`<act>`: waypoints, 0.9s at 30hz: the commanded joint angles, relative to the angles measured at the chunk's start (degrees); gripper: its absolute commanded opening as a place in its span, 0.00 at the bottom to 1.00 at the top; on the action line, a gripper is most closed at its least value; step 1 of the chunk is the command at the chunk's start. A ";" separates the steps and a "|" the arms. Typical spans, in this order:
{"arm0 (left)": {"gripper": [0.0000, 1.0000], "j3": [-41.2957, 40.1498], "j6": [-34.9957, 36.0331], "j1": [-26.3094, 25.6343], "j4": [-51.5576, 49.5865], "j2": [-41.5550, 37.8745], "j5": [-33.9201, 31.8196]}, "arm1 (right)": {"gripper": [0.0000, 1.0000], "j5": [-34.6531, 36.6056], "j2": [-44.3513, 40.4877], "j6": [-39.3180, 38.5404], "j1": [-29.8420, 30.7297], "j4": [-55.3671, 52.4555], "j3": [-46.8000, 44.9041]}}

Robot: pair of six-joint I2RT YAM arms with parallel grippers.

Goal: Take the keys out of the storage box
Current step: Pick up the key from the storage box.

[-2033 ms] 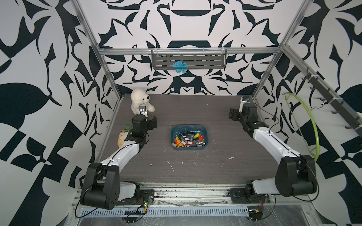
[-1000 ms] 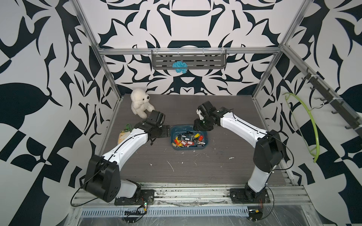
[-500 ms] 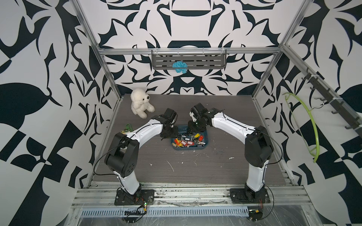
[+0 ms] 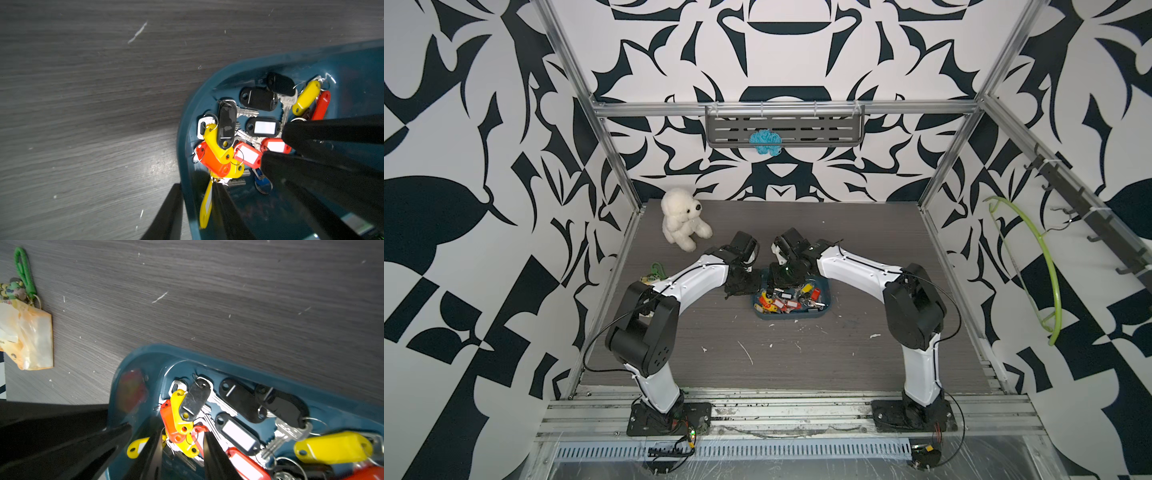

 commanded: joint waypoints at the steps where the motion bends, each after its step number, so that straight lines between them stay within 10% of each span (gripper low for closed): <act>1: 0.29 -1.18 0.32 -0.17 1.33 -1.39 1.33 | 0.38 1.57 -0.61 0.68 1.32 1.50 -0.29; 27: 0.28 -2.94 0.47 -0.15 3.19 -1.44 2.04 | 0.37 12.51 4.35 -4.08 4.16 -0.01 2.86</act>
